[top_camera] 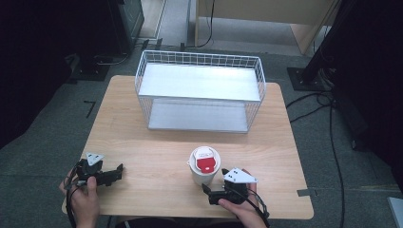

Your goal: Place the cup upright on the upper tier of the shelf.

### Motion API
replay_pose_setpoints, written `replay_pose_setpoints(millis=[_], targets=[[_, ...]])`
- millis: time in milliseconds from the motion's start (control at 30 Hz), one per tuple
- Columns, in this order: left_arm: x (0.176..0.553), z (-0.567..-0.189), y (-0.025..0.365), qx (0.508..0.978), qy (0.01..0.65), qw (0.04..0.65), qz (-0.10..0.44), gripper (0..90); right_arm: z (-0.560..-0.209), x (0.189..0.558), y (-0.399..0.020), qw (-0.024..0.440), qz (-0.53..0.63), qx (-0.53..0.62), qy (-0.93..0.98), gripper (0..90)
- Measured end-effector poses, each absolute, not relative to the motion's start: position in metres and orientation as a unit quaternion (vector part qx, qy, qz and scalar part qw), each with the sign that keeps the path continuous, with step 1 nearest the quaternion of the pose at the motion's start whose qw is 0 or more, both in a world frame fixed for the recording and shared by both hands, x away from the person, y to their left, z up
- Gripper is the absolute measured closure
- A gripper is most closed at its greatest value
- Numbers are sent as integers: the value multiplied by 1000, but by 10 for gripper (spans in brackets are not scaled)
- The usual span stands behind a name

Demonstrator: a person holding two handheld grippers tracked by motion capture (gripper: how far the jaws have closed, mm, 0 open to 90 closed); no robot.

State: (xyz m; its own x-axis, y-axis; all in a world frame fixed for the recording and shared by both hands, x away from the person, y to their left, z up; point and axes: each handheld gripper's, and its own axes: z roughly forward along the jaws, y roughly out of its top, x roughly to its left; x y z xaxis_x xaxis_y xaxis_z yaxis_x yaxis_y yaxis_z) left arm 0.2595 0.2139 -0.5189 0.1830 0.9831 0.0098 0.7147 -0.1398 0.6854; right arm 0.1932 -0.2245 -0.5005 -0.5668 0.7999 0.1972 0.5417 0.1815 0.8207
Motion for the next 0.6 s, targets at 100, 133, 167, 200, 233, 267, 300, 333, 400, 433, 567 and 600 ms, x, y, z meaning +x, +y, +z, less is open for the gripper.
replay_pose_setpoints(millis=[100,133,167,200,233,267,300,333,400,433,567,600], targets=[[260,-519,214,716,593,281,239,0,-499,196,-219,137,468,450,748,80],[260,-519,214,716,593,281,239,0,-498,198,-215,137,473,452,744,83],[260,-519,214,716,593,281,239,0,-498,199,-214,137,475,451,743,86],[260,-519,214,716,593,281,239,0,-498,200,-212,138,477,450,742,92],[260,-519,214,716,593,281,239,0,-497,200,-210,137,478,453,740,98],[260,-519,214,716,593,281,239,0,-496,201,-209,141,482,452,737,107],[260,-519,214,716,593,280,239,0,-496,202,-208,143,484,453,735,111],[260,-519,214,716,593,281,239,0,-495,202,-207,144,483,453,735,111],[260,-519,214,716,593,281,239,0,-495,203,-204,145,488,454,731,111],[260,-519,214,717,592,280,239,0,-494,204,-203,146,490,456,728,106],[260,-519,214,716,593,281,239,0,-493,205,-200,155,493,454,726,94],[260,-519,214,717,592,280,239,0,-492,205,-201,156,494,453,725,92]])
